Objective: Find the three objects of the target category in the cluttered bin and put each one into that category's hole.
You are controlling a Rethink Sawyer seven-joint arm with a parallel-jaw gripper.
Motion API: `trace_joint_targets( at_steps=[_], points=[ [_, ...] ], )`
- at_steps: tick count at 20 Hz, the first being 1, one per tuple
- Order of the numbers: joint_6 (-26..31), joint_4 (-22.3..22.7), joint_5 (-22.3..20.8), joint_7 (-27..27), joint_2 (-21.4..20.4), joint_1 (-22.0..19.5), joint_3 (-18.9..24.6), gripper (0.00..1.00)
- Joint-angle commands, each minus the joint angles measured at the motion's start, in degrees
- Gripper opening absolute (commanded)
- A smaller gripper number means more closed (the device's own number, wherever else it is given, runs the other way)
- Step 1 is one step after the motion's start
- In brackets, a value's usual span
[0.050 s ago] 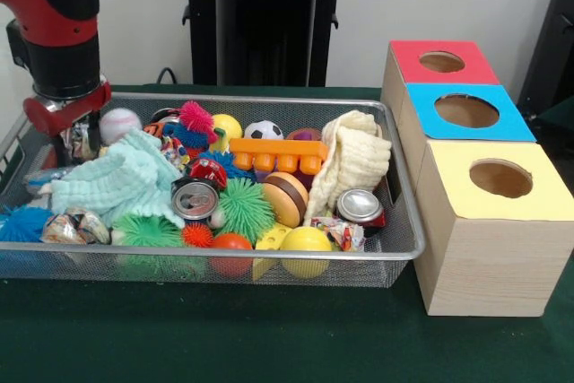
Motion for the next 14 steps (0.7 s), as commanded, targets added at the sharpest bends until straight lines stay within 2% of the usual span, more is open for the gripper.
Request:
trace_joint_targets(
  at_steps=[1, 6, 14],
  points=[
    [-0.4, 1.9, -1.6, -10.6, -0.5, 2.5, 4.6, 1.0],
    [0.2, 0.1, -2.5, -8.9, -1.0, 3.3, 2.7, 1.0],
    [1.7, -3.6, -3.9, -9.5, -3.1, 4.6, 1.0, 1.0]
  ],
)
